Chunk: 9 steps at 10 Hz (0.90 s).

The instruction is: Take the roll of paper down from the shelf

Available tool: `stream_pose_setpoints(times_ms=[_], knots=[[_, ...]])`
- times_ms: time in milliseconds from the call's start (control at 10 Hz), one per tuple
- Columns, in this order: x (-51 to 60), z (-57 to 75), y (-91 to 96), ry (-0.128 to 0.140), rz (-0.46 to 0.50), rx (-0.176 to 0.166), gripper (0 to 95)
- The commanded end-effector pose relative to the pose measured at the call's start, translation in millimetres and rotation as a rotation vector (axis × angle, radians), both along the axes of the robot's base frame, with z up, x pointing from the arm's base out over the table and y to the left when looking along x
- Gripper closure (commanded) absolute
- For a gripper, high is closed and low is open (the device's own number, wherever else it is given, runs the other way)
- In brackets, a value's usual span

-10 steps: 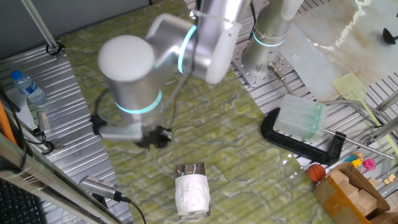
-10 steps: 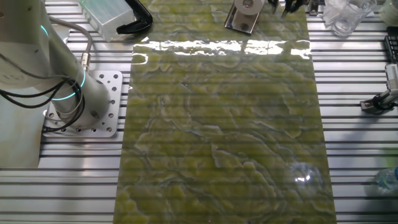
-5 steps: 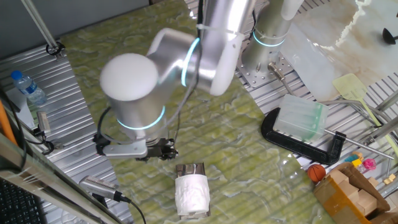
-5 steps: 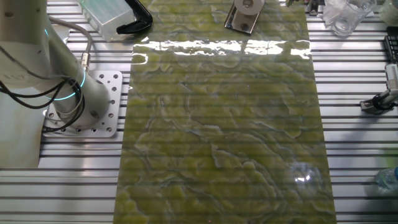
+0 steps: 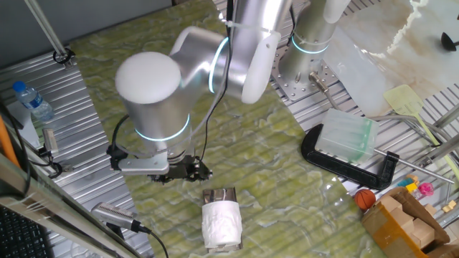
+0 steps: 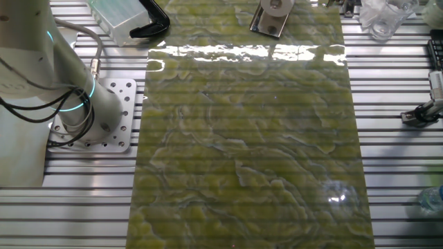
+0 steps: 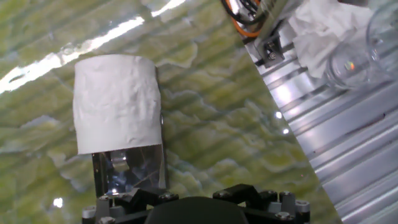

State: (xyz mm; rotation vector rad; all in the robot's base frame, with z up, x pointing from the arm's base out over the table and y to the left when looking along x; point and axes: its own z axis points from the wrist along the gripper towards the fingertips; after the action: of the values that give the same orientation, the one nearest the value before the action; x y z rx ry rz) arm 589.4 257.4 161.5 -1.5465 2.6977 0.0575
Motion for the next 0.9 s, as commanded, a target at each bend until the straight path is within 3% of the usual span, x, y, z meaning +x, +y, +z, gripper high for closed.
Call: stream_pose_setpoints(times_ms=[100,200,400,500,900], knots=[[1.2,0.2,0.3,0.004,0.010,-0.031,19.0],[1.2,0.2,0.3,0.011,0.077,-0.027,19.0],[1.2,0.2,0.3,0.009,0.139,0.031,19.0],[0.9,0.9,0.4,0.008,0.148,0.035,0.0],[-1.2,9.7,19.4,0.015,0.143,0.046,0.0]])
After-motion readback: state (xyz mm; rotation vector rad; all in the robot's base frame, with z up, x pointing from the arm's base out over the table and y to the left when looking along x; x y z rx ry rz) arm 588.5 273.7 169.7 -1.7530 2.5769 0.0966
